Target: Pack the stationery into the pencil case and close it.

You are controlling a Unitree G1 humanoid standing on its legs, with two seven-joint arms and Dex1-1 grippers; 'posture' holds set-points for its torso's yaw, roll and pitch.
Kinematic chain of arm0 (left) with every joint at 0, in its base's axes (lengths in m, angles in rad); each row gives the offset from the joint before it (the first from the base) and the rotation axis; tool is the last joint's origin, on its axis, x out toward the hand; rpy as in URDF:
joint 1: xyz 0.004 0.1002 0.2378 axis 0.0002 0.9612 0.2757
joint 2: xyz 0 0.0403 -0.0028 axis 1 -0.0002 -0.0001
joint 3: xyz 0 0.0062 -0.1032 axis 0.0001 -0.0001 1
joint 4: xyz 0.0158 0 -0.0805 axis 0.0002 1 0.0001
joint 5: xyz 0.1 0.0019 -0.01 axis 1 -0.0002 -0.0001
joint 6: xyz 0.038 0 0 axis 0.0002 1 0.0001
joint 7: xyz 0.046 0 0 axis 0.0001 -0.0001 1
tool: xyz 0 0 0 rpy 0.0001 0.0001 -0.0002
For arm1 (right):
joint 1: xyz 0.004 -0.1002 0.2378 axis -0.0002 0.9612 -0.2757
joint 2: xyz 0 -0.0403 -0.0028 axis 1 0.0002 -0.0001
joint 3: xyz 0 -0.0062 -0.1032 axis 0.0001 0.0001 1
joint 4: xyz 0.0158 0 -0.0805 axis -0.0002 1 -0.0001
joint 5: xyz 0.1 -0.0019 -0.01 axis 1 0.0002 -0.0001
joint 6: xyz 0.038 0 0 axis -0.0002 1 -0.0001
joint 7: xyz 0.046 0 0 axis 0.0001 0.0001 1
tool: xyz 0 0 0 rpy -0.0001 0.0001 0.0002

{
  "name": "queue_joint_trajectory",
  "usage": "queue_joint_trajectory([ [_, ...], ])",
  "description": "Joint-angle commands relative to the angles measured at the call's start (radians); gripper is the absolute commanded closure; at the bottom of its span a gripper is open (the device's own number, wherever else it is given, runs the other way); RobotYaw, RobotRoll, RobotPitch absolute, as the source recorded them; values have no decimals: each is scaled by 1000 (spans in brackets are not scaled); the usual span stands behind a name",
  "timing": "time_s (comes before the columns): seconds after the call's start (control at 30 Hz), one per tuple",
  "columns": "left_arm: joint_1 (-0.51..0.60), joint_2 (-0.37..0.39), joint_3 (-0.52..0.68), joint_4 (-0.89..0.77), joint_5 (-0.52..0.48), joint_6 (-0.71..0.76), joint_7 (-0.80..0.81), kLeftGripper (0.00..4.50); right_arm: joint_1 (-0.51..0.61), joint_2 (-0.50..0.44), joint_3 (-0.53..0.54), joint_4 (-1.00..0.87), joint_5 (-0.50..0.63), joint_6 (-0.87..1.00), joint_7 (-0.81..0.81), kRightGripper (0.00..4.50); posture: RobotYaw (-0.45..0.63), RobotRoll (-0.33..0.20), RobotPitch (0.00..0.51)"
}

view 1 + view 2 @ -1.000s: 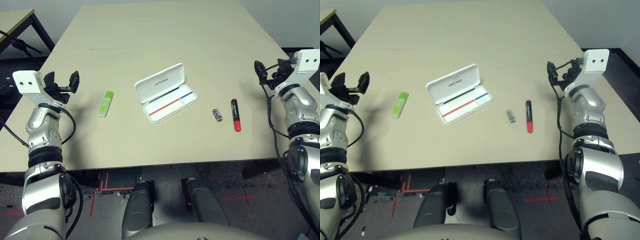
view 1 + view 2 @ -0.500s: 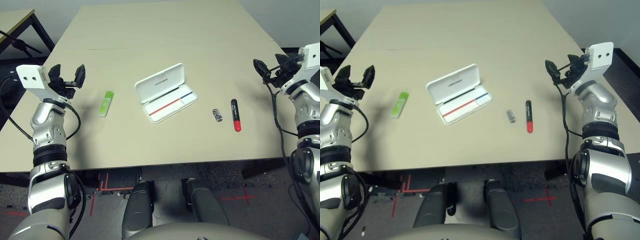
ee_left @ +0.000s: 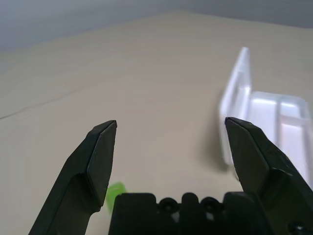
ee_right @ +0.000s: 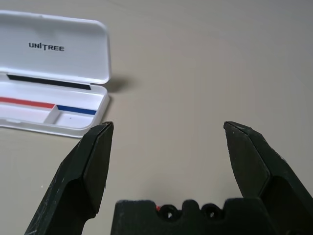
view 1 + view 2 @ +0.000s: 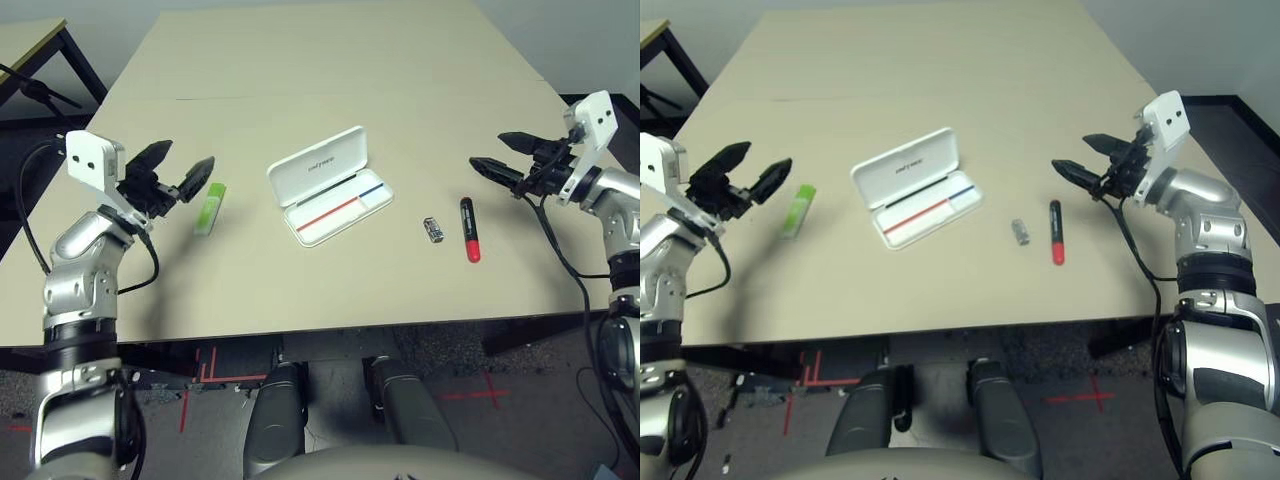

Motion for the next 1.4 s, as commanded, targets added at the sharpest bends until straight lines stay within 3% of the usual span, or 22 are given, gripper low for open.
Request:
queue_joint_trajectory([
  [0.03, 67, 43, -41, -127, -44, 96, -66, 62, -3, 3, 21, 1, -4, 9, 19, 0, -58, 0, 148],
  [0.17, 149, 107, -81, -279, -82, 197, -131, 62, -30, 16, 34, 31, -14, -3, 23, 0, -38, 0, 145],
  [0.33, 150, 119, -142, -357, -69, 258, -117, 62, -50, 18, 55, 55, -19, 4, 53, 0, -23, 0, 138],
  [0.77, -47, 7, -454, -214, 172, 232, -43, 62, 1, -15, 125, -8, -46, 90, 166, 0, -59, 0, 128],
  [1.4, -209, -116, -626, -109, 324, 293, -49, 62, 36, -28, 151, -101, -61, 142, 162, 0, -94, 0, 117],
])
